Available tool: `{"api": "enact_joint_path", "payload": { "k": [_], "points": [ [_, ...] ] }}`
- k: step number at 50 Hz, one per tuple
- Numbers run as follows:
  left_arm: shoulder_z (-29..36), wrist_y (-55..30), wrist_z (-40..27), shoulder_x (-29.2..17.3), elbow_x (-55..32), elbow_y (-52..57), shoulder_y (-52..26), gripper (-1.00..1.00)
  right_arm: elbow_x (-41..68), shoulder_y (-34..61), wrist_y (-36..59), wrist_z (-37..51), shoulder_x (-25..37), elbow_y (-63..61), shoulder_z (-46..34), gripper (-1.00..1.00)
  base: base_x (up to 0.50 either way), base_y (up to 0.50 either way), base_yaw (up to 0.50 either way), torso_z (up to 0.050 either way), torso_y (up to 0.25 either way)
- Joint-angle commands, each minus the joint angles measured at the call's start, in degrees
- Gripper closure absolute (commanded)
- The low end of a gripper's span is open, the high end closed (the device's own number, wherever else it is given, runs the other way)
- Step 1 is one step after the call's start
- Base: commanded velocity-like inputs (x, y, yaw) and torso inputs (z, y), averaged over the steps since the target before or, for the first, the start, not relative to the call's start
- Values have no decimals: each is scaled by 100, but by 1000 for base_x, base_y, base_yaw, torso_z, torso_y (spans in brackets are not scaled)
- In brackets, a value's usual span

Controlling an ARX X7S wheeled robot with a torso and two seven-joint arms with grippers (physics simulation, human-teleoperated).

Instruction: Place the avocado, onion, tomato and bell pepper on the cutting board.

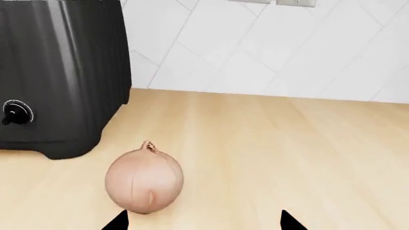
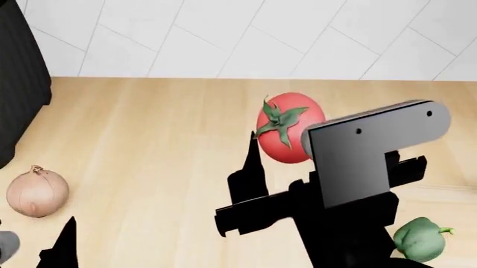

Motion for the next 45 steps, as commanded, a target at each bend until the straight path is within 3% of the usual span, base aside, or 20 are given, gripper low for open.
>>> {"api": "enact_joint_path", "payload": {
  "k": [1, 45],
  "points": [
    [-154, 227, 129, 220, 272, -339, 226, -100, 131, -201, -5, 2, 80, -354, 398, 100, 0, 0, 0, 0, 0],
    [141, -126, 926, 1105, 558, -3144, -1528, -100, 774, -269, -70, 459, 280, -634, 588, 100, 0, 0, 0, 0, 0]
  ]
}}
